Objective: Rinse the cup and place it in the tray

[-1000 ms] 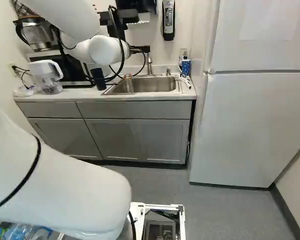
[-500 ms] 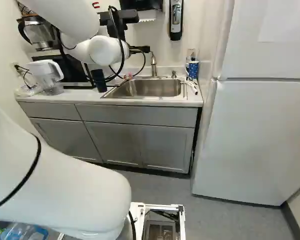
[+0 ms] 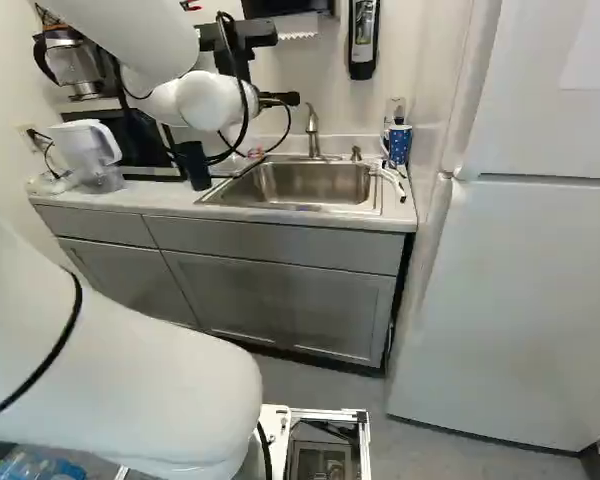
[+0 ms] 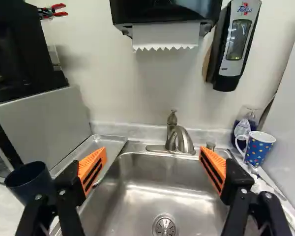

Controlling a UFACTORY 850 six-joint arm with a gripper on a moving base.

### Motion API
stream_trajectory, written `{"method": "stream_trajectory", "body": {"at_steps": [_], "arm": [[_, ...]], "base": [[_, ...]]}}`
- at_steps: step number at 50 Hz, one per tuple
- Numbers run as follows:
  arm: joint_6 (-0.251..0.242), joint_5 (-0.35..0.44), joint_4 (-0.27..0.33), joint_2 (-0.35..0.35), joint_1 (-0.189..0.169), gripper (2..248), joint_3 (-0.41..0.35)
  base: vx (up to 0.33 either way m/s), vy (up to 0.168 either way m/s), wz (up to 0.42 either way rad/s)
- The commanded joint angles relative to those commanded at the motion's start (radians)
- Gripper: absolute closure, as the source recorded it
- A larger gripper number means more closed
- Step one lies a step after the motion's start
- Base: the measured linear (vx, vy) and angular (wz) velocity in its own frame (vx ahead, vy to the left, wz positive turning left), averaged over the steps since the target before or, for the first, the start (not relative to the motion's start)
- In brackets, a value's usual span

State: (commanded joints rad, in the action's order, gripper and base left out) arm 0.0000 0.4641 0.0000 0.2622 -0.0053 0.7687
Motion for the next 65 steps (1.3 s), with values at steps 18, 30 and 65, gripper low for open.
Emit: {"method": "stream_trajectory", "body": {"at_steps": [18, 30, 65], "arm": [[0.000, 0.000, 0.000, 0.000, 0.000, 3, 0.000], [0.000, 0.000, 0.000, 0.000, 0.000, 3, 0.000], [0.000, 0.000, 0.000, 0.000, 0.000, 3, 0.000]], "base": [[0.138, -0.050, 0.007], [0.140, -0.030, 0.000], [0.073, -0.002, -0.001]]}}
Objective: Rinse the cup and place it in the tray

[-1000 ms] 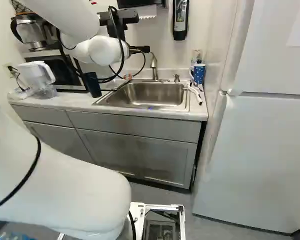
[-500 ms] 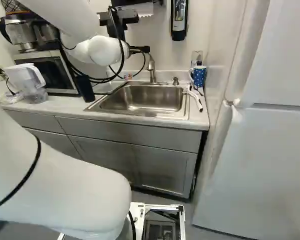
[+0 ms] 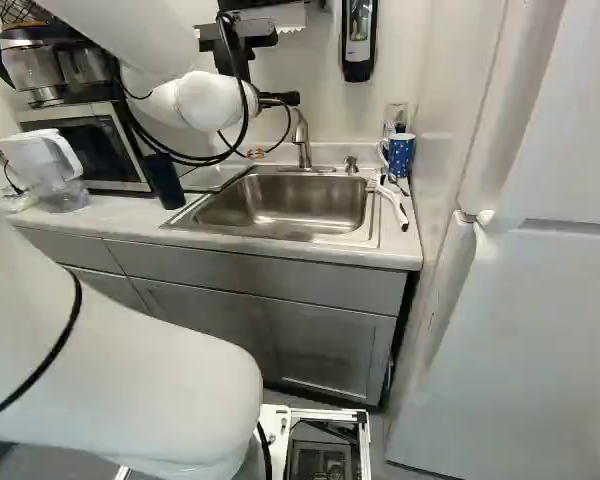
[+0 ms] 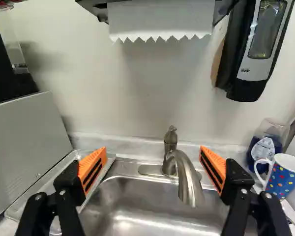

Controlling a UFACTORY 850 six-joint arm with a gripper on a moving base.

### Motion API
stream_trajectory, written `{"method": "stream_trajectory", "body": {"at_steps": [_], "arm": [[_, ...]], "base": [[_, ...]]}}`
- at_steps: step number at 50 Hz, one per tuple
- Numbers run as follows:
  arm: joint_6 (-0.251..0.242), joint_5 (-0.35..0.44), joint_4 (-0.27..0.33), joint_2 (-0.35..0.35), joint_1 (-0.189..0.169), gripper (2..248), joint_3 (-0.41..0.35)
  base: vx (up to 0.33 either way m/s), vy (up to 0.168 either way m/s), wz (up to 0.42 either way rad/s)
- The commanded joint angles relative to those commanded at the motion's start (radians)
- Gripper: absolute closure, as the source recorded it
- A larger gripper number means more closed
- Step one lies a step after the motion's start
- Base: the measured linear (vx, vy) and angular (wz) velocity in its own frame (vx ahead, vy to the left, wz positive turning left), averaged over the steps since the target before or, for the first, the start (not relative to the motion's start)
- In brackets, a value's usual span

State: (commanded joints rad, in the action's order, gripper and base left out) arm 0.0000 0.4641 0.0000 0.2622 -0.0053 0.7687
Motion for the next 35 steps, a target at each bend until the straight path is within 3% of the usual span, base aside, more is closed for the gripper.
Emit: {"method": "stream_trajectory", "body": {"at_steps": [12, 35], "arm": [[0.000, 0.000, 0.000, -0.020, -0.001, 3, 0.017], [0.000, -0.013, 0.000, -0.122, -0.008, 3, 0.109]], "base": [[0.000, 0.000, 0.000], [0.000, 0.000, 0.000]]}}
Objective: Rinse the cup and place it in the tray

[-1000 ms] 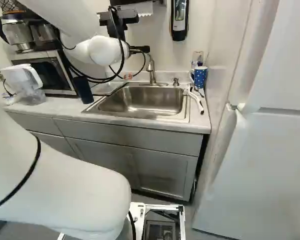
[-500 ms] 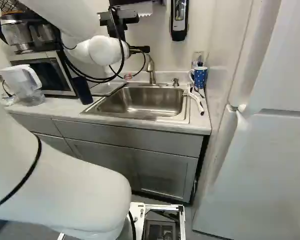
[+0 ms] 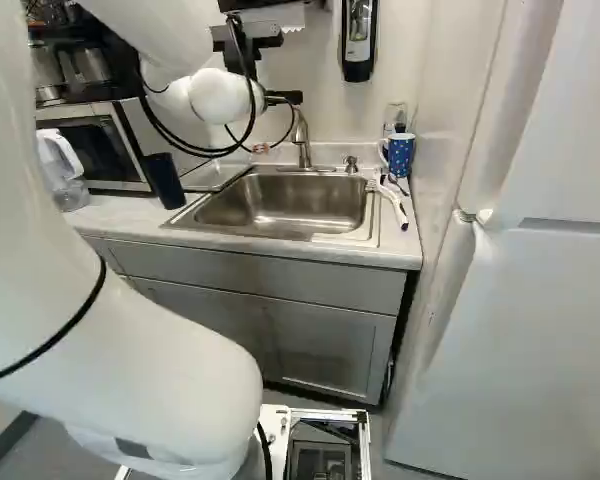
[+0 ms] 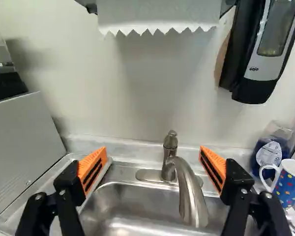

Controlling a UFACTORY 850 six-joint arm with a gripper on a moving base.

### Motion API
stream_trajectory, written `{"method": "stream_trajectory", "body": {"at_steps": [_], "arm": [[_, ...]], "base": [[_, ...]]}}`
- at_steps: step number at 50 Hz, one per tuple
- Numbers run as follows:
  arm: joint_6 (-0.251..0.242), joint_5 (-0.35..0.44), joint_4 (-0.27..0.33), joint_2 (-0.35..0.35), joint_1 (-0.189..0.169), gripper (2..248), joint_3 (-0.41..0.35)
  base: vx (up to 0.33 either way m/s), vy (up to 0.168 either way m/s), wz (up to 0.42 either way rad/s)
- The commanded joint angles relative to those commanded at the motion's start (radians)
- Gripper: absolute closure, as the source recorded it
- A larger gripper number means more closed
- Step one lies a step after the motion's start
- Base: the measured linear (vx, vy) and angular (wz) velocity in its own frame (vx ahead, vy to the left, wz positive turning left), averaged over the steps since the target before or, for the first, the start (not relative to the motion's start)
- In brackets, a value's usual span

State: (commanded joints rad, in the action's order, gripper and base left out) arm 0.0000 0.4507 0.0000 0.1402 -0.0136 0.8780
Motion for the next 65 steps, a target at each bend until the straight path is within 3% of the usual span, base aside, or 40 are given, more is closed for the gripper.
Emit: {"method": "stream_trajectory", "body": {"at_steps": [53, 65], "arm": [[0.000, -0.179, 0.000, -0.244, 0.000, 3, 0.242], [0.000, -0.186, 0.000, -0.304, 0.001, 3, 0.306]], "base": [[0.000, 0.000, 0.000], [0.000, 0.000, 0.000]]}}
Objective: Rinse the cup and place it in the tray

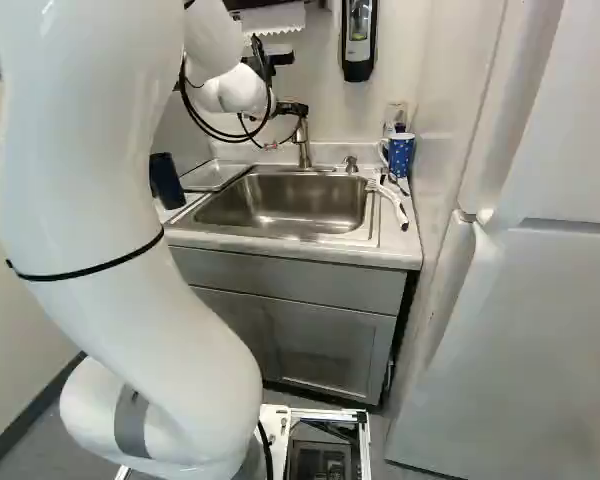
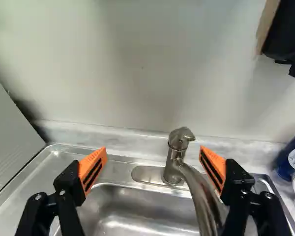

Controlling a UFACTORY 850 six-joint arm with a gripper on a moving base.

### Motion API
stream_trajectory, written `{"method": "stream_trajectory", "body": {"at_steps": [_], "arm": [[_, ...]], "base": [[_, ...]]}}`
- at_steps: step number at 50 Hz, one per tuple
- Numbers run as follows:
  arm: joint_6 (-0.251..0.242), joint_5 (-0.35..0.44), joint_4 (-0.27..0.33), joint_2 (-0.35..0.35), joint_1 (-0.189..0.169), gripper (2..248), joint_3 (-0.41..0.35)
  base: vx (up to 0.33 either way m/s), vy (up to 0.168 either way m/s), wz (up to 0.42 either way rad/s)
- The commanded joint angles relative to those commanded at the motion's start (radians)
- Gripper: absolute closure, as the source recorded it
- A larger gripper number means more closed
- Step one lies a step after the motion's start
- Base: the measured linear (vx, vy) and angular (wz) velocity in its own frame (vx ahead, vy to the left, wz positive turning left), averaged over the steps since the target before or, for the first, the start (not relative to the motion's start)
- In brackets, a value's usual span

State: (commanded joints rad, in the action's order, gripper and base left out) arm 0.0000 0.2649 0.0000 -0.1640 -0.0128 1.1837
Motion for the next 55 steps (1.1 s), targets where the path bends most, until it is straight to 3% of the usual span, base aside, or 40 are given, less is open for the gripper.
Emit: {"method": "stream_trajectory", "body": {"at_steps": [29, 55], "arm": [[0.000, 0.019, 0.000, -0.126, 0.012, 3, 0.140], [0.000, -0.021, 0.000, -0.125, 0.015, 3, 0.139]], "base": [[0.000, 0.000, 0.000], [0.000, 0.000, 0.000]]}}
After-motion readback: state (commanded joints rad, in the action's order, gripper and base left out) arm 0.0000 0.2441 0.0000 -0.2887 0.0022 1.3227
